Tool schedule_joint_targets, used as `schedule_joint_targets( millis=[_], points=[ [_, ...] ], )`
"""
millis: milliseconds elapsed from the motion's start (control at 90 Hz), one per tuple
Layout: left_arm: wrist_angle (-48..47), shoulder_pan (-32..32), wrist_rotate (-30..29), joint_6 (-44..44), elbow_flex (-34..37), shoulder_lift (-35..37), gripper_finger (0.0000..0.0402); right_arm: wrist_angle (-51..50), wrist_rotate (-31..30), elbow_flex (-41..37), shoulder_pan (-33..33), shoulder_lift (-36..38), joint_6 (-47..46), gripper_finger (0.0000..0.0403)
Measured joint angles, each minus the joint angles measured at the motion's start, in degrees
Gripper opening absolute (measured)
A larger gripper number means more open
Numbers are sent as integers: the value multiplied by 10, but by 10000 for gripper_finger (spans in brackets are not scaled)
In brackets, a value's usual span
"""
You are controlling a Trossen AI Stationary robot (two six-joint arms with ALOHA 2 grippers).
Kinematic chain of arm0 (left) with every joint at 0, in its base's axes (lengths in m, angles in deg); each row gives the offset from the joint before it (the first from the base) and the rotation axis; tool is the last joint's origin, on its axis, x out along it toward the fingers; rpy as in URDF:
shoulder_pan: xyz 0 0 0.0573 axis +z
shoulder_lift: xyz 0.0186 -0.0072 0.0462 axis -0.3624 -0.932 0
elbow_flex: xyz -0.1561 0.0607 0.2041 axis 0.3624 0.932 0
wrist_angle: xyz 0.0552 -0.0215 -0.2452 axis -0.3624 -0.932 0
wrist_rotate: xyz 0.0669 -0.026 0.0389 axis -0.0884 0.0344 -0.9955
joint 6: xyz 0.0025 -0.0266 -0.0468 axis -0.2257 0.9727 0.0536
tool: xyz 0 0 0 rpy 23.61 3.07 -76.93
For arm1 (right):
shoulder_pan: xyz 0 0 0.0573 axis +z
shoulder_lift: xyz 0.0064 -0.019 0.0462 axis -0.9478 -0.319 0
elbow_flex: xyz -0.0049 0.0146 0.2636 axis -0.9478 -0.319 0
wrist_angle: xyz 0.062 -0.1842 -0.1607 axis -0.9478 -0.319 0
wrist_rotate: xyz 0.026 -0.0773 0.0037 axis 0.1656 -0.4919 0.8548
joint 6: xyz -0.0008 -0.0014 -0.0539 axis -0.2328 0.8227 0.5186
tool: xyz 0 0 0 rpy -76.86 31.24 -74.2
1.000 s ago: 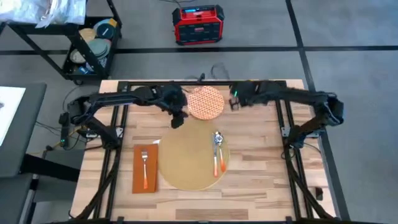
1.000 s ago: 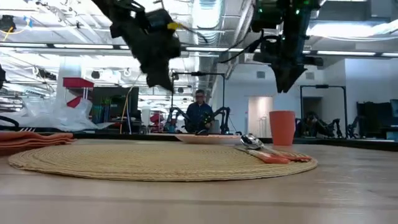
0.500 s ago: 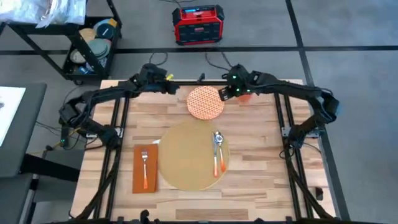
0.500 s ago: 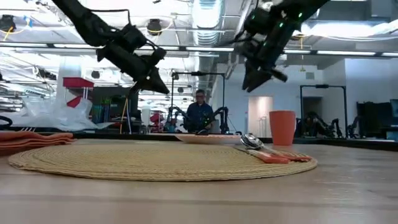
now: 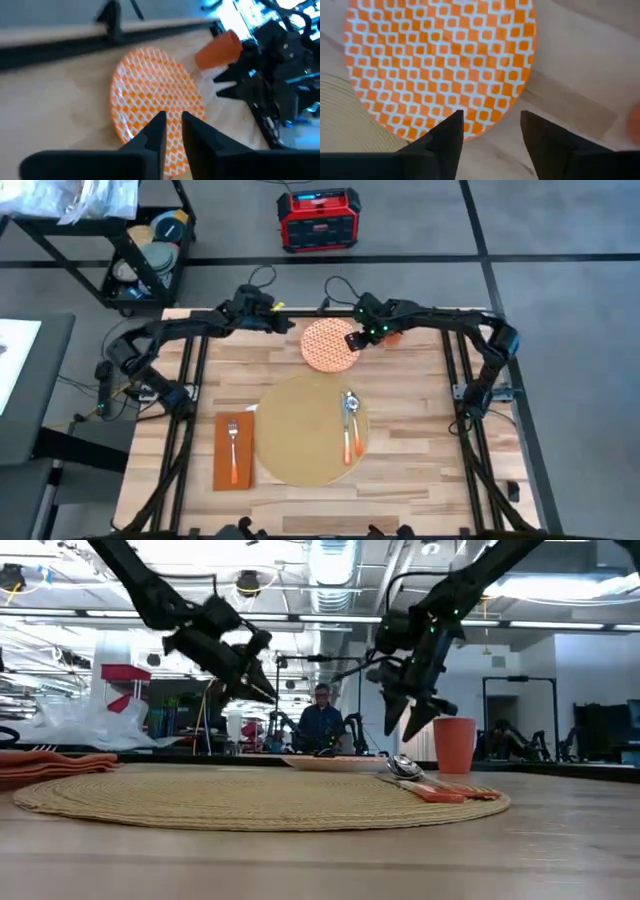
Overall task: Set table place
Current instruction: Put the orange plate on top of the brown placemat to the left of the orange table knife
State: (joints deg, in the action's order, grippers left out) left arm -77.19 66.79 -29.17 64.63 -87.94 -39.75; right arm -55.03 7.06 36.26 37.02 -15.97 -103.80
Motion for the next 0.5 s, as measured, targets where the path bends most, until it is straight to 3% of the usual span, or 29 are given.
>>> schedule_joint_targets(
  millis=[233,500],
  points=[
    [31,-19,19,42,0,-60,115,3,0,0,-22,-31,18,189],
    [35,-20,20,54,0,-63,136,36,42,0,-41,-79,19,189]
  ],
)
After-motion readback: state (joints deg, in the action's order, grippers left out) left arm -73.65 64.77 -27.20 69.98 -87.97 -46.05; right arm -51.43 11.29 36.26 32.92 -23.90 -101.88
